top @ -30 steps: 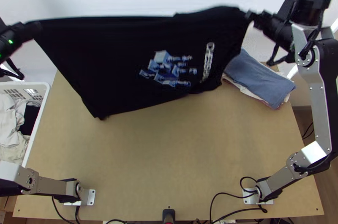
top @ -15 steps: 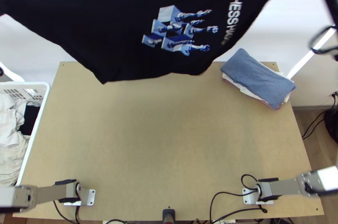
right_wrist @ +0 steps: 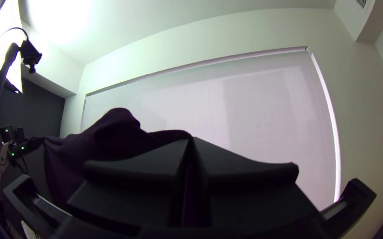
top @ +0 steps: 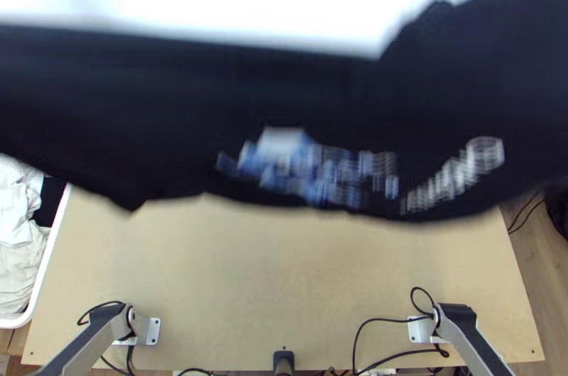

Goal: Fold the t-shirt

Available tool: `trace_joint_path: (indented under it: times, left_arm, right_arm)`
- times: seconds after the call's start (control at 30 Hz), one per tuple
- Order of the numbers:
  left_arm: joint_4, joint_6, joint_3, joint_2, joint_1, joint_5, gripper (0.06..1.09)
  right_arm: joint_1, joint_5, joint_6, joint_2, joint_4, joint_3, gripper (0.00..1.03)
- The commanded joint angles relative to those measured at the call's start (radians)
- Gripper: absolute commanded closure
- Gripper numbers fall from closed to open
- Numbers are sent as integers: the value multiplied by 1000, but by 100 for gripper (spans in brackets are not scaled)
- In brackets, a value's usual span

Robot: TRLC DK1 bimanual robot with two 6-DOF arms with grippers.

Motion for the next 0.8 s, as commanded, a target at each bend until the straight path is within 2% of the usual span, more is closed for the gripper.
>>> trace_joint_path:
  times: [0.0, 0.23, 0.33, 0.5, 0.57, 0.77]
  left_arm:
    - [-27, -47, 3, -36, -8, -40, 105]
    - [-154, -149, -210, -145, -16, -20, 105]
    - [-177, -161, -444, -214, -23, -8, 105]
    - [-186, -167, -905, -344, -23, 83, 105]
    - [-180, -186, -1033, -361, -25, 113, 105]
    - [-21, -189, -1306, -301, -19, 123, 105]
  right_arm:
    - [22, 35, -16, -8, -56, -28, 100]
    - [62, 35, 6, -8, -179, -102, 100]
    - [63, 37, 16, -28, -180, -246, 100]
    - [63, 35, 36, -65, -179, -550, 100]
    - [63, 33, 53, -86, -143, -676, 100]
    - [60, 4, 85, -100, 16, -996, 100]
